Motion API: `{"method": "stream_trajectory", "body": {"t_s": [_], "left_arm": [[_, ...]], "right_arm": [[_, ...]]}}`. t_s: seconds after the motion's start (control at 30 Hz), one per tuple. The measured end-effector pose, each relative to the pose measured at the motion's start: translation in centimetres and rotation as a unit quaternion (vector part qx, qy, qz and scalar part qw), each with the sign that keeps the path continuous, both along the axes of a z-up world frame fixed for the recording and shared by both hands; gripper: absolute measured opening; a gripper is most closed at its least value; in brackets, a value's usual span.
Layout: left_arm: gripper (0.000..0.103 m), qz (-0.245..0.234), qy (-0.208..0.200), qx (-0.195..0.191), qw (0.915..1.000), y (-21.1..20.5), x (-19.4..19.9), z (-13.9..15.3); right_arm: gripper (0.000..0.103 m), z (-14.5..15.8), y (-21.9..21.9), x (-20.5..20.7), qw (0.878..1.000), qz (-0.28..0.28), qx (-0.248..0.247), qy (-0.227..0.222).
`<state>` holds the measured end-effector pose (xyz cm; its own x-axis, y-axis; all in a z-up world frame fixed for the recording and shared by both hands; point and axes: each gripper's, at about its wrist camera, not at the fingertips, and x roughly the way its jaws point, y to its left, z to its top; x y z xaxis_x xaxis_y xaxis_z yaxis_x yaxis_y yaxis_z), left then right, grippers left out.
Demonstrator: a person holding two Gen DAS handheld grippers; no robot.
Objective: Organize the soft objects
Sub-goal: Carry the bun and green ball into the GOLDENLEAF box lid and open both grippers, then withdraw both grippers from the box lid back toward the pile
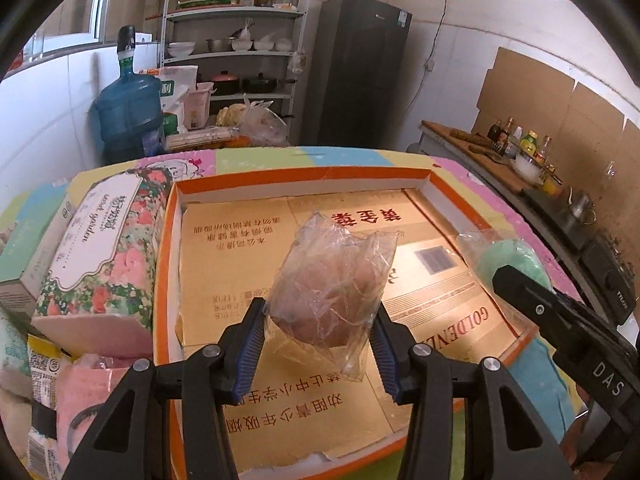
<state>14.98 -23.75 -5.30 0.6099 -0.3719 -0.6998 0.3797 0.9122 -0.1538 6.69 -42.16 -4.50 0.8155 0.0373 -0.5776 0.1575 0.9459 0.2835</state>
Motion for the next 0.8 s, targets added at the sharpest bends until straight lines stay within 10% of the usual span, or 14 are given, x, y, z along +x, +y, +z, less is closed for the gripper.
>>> {"method": "stream_trajectory", "body": {"t_s": [0.8], "left_arm": [[0.078, -0.019, -0.028, 0.003, 0.9994, 0.1, -2.0, 0.7]], "right_arm": [[0.068, -0.2, 0.3, -1.1, 1.0, -0.026, 0.006, 0.01]]}}
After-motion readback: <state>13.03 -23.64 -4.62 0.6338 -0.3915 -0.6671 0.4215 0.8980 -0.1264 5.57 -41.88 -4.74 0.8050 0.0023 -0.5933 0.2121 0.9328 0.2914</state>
